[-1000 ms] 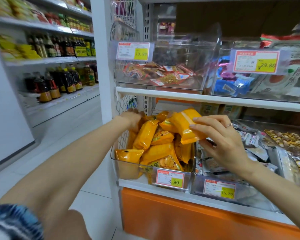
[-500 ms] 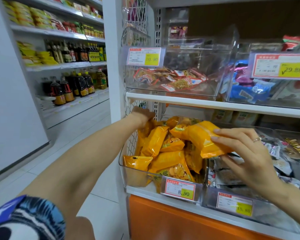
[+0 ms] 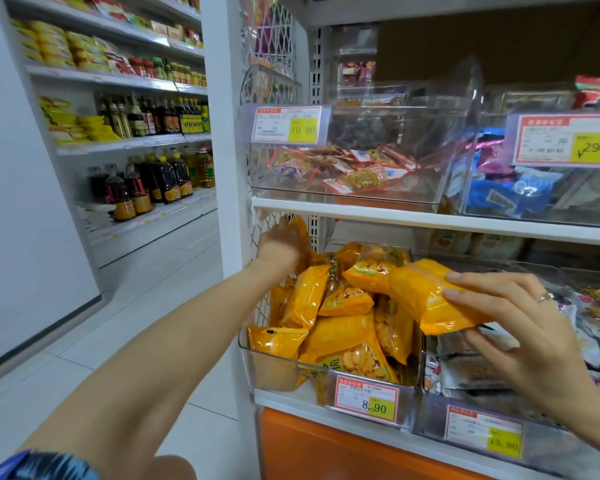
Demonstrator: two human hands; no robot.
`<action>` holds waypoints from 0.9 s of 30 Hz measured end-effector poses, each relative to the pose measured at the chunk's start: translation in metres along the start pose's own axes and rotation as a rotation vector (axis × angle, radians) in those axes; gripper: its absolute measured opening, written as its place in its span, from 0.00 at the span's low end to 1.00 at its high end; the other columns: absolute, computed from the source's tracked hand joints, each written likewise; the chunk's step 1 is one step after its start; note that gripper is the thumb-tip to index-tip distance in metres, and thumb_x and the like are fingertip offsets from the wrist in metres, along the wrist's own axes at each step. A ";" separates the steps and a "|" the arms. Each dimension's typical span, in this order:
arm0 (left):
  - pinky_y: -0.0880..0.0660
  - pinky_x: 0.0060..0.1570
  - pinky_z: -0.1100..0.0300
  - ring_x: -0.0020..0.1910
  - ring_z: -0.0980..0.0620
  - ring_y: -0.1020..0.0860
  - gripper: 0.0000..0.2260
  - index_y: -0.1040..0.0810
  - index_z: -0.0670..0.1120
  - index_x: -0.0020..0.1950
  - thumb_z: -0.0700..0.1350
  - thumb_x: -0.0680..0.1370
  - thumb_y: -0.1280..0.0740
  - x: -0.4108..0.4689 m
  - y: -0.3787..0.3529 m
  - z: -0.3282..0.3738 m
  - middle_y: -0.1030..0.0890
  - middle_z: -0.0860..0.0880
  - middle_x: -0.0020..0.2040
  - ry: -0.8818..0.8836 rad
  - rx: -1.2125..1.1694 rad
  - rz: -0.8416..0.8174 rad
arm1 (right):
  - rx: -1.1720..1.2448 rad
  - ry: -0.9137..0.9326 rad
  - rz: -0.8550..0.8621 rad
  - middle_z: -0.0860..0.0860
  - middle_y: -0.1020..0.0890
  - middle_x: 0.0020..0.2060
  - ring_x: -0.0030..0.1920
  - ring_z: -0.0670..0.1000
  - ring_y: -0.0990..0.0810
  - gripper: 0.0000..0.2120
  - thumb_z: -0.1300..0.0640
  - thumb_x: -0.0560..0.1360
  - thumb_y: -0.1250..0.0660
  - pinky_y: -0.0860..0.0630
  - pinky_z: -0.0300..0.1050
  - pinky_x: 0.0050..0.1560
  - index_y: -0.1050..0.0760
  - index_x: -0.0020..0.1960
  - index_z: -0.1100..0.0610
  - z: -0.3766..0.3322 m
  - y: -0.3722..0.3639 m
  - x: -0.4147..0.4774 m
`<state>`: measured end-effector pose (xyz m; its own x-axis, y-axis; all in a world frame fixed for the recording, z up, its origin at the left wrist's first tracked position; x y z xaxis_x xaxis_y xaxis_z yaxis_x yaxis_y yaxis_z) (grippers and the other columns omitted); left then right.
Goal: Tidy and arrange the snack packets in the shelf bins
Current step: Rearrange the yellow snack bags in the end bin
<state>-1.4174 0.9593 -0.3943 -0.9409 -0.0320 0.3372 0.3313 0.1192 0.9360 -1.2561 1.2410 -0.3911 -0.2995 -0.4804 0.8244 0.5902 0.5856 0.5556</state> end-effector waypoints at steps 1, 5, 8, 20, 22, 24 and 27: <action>0.28 0.53 0.51 0.62 0.41 0.29 0.23 0.39 0.40 0.70 0.46 0.79 0.38 -0.001 -0.003 0.000 0.34 0.40 0.66 -0.021 -0.034 -0.008 | 0.003 -0.004 0.001 0.52 0.23 0.59 0.51 0.59 0.24 0.17 0.53 0.73 0.36 0.36 0.34 0.59 0.29 0.61 0.54 0.000 0.000 0.000; 0.28 0.57 0.50 0.66 0.40 0.33 0.33 0.43 0.42 0.72 0.40 0.72 0.30 0.004 -0.009 -0.001 0.39 0.39 0.70 -0.051 -0.152 -0.032 | 0.014 -0.015 0.014 0.52 0.23 0.58 0.52 0.58 0.24 0.17 0.54 0.73 0.36 0.36 0.35 0.60 0.28 0.61 0.54 -0.001 0.002 0.003; 0.31 0.60 0.50 0.65 0.40 0.32 0.27 0.41 0.40 0.71 0.38 0.75 0.33 0.014 -0.008 0.003 0.34 0.39 0.68 -0.055 -0.173 -0.023 | 0.015 -0.023 0.019 0.52 0.23 0.58 0.52 0.59 0.23 0.18 0.54 0.73 0.36 0.35 0.36 0.60 0.28 0.61 0.54 -0.001 0.003 0.004; 0.43 0.70 0.51 0.72 0.43 0.39 0.21 0.35 0.44 0.71 0.45 0.78 0.38 0.025 -0.002 0.007 0.35 0.43 0.72 -0.093 0.109 0.006 | 0.017 -0.029 0.004 0.52 0.23 0.58 0.52 0.58 0.24 0.17 0.52 0.74 0.37 0.35 0.36 0.58 0.29 0.62 0.54 0.000 0.004 0.002; 0.46 0.71 0.52 0.73 0.44 0.42 0.22 0.36 0.43 0.72 0.45 0.78 0.38 0.023 -0.003 0.009 0.38 0.44 0.73 -0.116 0.125 0.057 | 0.013 -0.023 -0.001 0.52 0.23 0.58 0.51 0.58 0.24 0.18 0.53 0.73 0.36 0.34 0.36 0.58 0.29 0.62 0.54 0.001 0.004 0.000; 0.43 0.70 0.53 0.71 0.43 0.39 0.21 0.36 0.43 0.71 0.44 0.78 0.38 0.019 -0.002 0.011 0.36 0.43 0.72 -0.152 0.084 0.071 | 0.018 -0.027 -0.003 0.52 0.23 0.58 0.52 0.57 0.24 0.18 0.54 0.72 0.36 0.35 0.37 0.58 0.29 0.62 0.54 0.002 0.005 -0.001; 0.35 0.63 0.54 0.67 0.44 0.31 0.27 0.41 0.45 0.73 0.50 0.78 0.36 0.013 0.006 0.013 0.30 0.44 0.68 -0.157 0.104 0.083 | 0.031 -0.040 -0.008 0.52 0.22 0.58 0.52 0.58 0.24 0.18 0.54 0.72 0.36 0.35 0.37 0.59 0.29 0.62 0.54 0.003 0.006 -0.003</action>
<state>-1.4287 0.9726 -0.3851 -0.9129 0.1358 0.3849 0.4065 0.2171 0.8875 -1.2542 1.2478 -0.3903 -0.3342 -0.4595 0.8229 0.5641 0.6020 0.5652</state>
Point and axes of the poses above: each hand's wrist, its own x-axis towards the middle knuckle, its own y-axis out of the back of the hand, z = x × y, the point moved 4 cm from there along x, towards the middle knuckle
